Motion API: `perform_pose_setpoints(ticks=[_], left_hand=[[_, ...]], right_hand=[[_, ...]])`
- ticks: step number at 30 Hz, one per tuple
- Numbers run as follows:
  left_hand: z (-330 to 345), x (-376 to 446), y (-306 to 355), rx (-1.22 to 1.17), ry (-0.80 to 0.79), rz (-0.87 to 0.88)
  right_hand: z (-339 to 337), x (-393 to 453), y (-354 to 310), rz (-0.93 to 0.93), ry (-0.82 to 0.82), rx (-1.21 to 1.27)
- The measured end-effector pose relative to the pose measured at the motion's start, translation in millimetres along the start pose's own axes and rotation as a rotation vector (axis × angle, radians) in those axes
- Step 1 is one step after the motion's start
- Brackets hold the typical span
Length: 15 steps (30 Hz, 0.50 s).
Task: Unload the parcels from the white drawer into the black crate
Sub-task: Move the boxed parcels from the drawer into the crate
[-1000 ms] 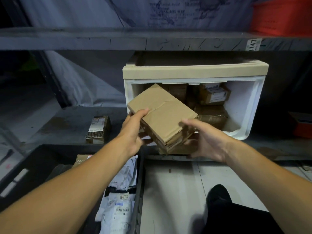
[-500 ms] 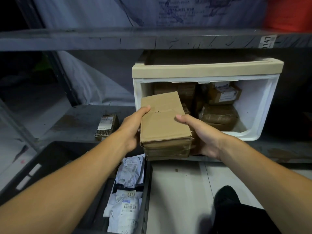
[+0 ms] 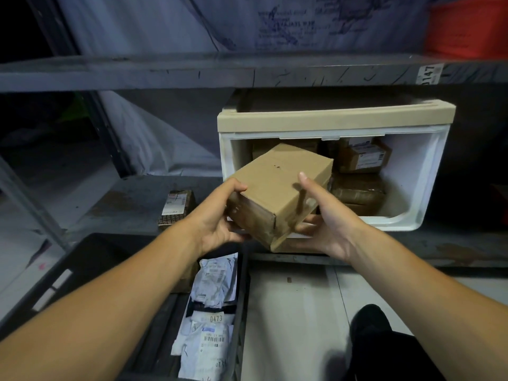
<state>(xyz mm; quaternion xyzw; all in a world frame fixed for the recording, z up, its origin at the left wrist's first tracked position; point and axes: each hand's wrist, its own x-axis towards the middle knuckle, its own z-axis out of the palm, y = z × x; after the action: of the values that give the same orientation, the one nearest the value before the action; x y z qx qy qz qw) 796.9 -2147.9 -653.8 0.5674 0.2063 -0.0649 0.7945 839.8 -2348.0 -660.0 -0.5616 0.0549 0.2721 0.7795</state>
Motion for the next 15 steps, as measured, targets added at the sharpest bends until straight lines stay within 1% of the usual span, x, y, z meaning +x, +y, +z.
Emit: perform_pose_setpoints(ticks=[3, 5, 7, 11, 13, 15], left_hand=[[-10.1, 0.9, 4.0, 0.024, 0.002, -0.007], [-16.4, 1.4, 7.9, 0.048, -0.006, -0.017], [-17.7, 1.9, 9.2, 0.054, 0.019, -0.003], [-12.0, 5.8, 5.8, -0.012, 0.095, 0.054], [-7.9, 5.8, 2.4, 0.013, 0.054, 0.022], [-6.3, 4.6, -0.6, 0.067, 0.049, 0.007]], right_hand=[[-9.9, -3.2, -13.1, -0.048, 0.086, 0.032], [-16.7, -6.0, -19.3, -0.03, 0.083, -0.01], [-18.1, -9.5, -22.9, -0.007, 0.077, -0.049], [-10.5, -7.5, -19.2, -0.033, 0.132, 0.028], [-8.7, -3.4, -15.2, -0.044, 0.128, 0.07], [-9.2, -3.0, -12.7, -0.029, 0.105, 0.047]])
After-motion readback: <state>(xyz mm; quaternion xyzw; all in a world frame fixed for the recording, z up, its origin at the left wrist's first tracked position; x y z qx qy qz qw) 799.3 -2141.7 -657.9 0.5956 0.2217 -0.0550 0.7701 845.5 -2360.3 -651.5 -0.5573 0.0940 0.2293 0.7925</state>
